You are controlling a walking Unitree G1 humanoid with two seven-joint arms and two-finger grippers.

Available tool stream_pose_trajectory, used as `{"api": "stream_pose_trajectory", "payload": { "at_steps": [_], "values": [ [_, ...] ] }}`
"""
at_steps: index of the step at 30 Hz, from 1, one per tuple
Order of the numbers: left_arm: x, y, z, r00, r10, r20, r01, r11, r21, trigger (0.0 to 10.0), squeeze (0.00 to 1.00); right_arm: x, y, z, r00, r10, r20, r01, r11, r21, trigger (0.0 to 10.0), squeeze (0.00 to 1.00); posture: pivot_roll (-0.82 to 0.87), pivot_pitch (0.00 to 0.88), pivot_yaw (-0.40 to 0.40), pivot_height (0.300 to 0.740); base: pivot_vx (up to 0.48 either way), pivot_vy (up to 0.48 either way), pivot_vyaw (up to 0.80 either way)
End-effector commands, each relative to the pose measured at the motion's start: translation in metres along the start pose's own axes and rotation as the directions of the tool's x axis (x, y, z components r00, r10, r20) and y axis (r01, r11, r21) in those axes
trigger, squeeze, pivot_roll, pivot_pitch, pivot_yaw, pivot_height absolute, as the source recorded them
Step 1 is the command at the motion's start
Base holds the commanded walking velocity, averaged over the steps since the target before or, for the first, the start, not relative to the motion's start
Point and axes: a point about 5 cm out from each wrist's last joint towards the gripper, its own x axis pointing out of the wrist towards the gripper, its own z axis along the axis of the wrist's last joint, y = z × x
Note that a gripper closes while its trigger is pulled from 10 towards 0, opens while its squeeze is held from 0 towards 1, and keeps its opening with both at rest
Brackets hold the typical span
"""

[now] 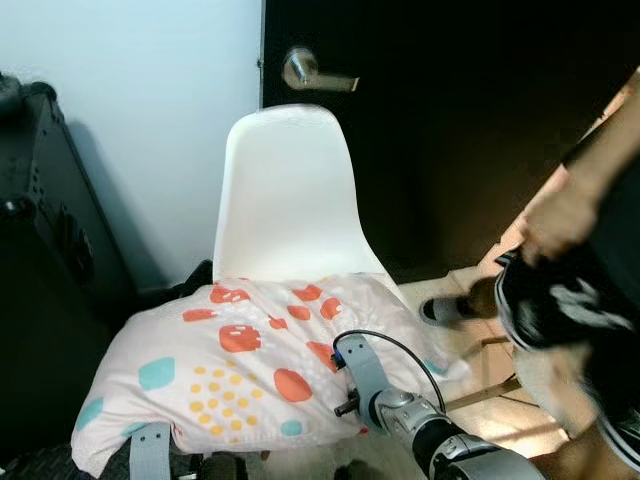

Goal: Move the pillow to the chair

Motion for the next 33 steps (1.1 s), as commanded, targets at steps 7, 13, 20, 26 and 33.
{"api": "stream_pose_trajectory", "payload": {
  "at_steps": [7,13,20,26,33],
  "values": [
    [-0.008,-0.007,-0.022,0.996,-0.02,-0.086,0.02,1.0,0.0,10.0,0.0,0.001,0.006,-0.006,1.0,-0.001,-0.015,0.0,1.0,-0.021,10.0,0.0,0.12,0.138,-0.121,0.565,0.0,0.0,0.0],
    [-0.009,-0.007,-0.023,0.996,-0.019,-0.085,0.019,1.0,-0.003,10.0,0.0,0.002,0.007,0.0,1.0,-0.004,0.019,0.004,1.0,-0.012,10.0,0.0,0.13,0.144,-0.122,0.55,0.0,0.0,0.0],
    [-0.009,-0.007,-0.021,0.997,-0.018,-0.076,0.018,1.0,-0.001,10.0,0.0,-0.004,0.002,0.052,0.97,-0.066,0.233,0.067,0.998,0.004,10.0,0.0,0.14,0.155,-0.112,0.536,0.0,0.0,0.0],
    [-0.008,-0.006,-0.019,0.997,-0.02,-0.071,0.021,1.0,0.008,10.0,0.0,-0.015,-0.005,0.093,0.918,-0.143,0.369,0.14,0.99,0.034,10.0,0.0,0.15,0.155,-0.109,0.536,0.0,0.0,0.0],
    [-0.007,-0.005,-0.018,0.998,-0.017,-0.057,0.018,1.0,0.005,10.0,0.0,-0.032,-0.025,0.131,0.833,-0.282,0.476,0.269,0.958,0.097,10.0,0.0,0.16,0.15,-0.117,0.536,0.0,0.0,0.0]
  ]
}}
